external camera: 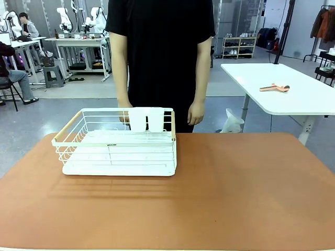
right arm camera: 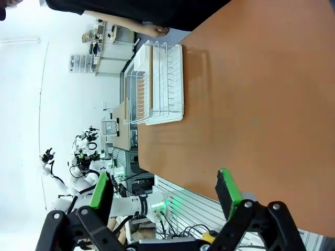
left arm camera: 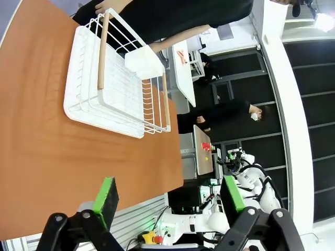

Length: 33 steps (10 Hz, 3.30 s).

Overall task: Clean the table.
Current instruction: Pick up the Lint Roller when the human hands it over.

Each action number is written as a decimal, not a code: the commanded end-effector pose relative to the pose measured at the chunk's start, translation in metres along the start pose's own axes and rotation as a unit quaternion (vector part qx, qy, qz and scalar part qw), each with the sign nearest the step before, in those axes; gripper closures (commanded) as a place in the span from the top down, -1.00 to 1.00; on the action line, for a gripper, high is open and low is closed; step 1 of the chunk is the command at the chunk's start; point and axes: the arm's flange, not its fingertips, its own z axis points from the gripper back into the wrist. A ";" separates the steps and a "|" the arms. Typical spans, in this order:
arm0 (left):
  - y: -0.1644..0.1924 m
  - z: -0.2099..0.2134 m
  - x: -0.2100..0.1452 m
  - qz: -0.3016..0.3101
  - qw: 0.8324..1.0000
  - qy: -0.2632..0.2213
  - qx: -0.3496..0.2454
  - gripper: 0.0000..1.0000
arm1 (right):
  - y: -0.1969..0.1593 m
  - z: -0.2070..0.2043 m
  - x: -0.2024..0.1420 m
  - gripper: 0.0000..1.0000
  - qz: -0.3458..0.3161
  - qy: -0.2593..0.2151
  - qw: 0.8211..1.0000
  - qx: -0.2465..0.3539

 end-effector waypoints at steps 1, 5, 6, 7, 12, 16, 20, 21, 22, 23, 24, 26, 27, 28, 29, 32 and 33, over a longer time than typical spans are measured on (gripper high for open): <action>-0.004 0.001 -0.001 -0.009 1.000 -0.002 -0.005 1.00 | 0.008 0.001 -0.002 1.00 0.006 -0.002 1.000 0.007; -0.004 0.001 -0.001 -0.009 1.000 -0.002 -0.005 1.00 | 0.008 0.001 -0.002 1.00 0.006 -0.002 1.000 0.007; -0.004 0.001 -0.001 -0.009 1.000 -0.002 -0.005 1.00 | 0.008 0.001 -0.002 1.00 0.006 -0.002 1.000 0.007; -0.004 0.001 -0.001 -0.009 1.000 -0.002 -0.005 1.00 | 0.008 0.001 -0.002 1.00 0.006 -0.002 1.000 0.007; -0.004 0.001 -0.001 -0.009 1.000 -0.002 -0.005 1.00 | 0.008 0.001 -0.002 1.00 0.006 -0.002 1.000 0.007; -0.004 0.001 -0.001 -0.009 1.000 -0.002 -0.005 1.00 | 0.008 0.001 -0.002 1.00 0.006 -0.002 1.000 0.007; -0.004 0.001 -0.001 -0.009 1.000 -0.002 -0.005 1.00 | 0.008 0.001 -0.002 1.00 0.006 -0.002 1.000 0.007; -0.004 0.001 -0.001 -0.009 1.000 -0.002 -0.005 1.00 | 0.008 0.001 -0.002 1.00 0.006 -0.002 1.000 0.007; -0.004 0.001 -0.001 -0.009 1.000 -0.002 -0.005 1.00 | 0.008 0.001 -0.002 1.00 0.006 -0.002 1.000 0.007; -0.004 0.001 -0.001 -0.009 1.000 -0.002 -0.005 1.00 | 0.008 0.001 -0.002 1.00 0.006 -0.002 1.000 0.007; -0.004 0.001 -0.001 -0.009 1.000 -0.002 -0.005 1.00 | 0.008 0.001 -0.002 1.00 0.006 -0.002 1.000 0.007; -0.004 0.001 -0.001 -0.009 1.000 -0.002 -0.005 1.00 | 0.008 0.001 -0.002 1.00 0.006 -0.002 1.000 0.007; -0.004 0.001 -0.001 -0.009 1.000 -0.002 -0.005 1.00 | 0.008 0.001 -0.002 1.00 0.006 -0.002 1.000 0.007; -0.004 0.001 -0.001 -0.009 1.000 -0.002 -0.005 1.00 | 0.008 0.001 -0.002 1.00 0.006 -0.002 1.000 0.007; -0.004 0.001 -0.001 -0.009 1.000 -0.002 -0.005 1.00 | 0.008 0.001 -0.002 1.00 0.006 -0.002 1.000 0.007; -0.004 0.001 -0.001 -0.009 1.000 -0.002 -0.005 1.00 | 0.008 0.001 -0.002 1.00 0.006 -0.002 1.000 0.007; -0.004 0.001 -0.001 -0.009 1.000 -0.002 -0.005 1.00 | 0.008 0.001 -0.002 1.00 0.006 -0.002 1.000 0.007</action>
